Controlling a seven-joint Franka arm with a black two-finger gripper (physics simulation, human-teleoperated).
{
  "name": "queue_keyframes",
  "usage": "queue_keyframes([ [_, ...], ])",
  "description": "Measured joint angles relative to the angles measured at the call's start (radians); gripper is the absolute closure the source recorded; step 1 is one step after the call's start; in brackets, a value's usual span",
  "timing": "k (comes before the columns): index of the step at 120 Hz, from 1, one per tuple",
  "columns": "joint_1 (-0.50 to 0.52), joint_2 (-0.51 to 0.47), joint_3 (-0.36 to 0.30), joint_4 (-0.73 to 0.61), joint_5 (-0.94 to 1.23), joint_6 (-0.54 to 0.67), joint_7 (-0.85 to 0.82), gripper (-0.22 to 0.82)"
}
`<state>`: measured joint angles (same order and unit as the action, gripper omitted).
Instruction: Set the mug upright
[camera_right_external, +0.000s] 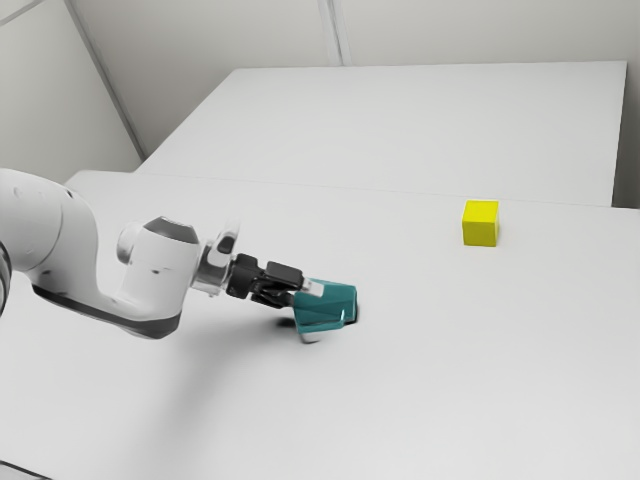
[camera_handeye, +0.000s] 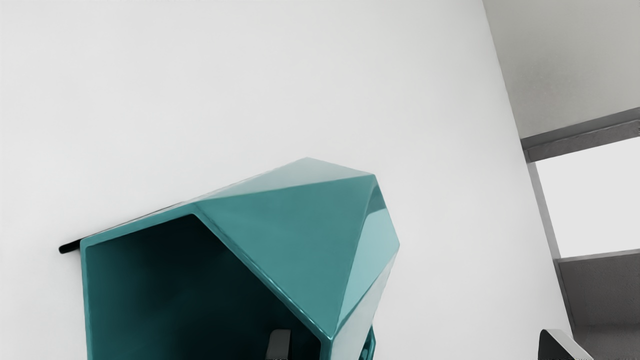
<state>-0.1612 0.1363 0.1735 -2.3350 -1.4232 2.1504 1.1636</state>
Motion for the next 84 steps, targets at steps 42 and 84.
queue_keyframes([
  [42, -0.009, 0.000, -0.002, 0.000, -0.009, 0.001, 0.026, 0.27],
  [84, -0.016, -0.003, -0.003, 0.002, -0.022, 0.001, 0.040, 0.58],
])
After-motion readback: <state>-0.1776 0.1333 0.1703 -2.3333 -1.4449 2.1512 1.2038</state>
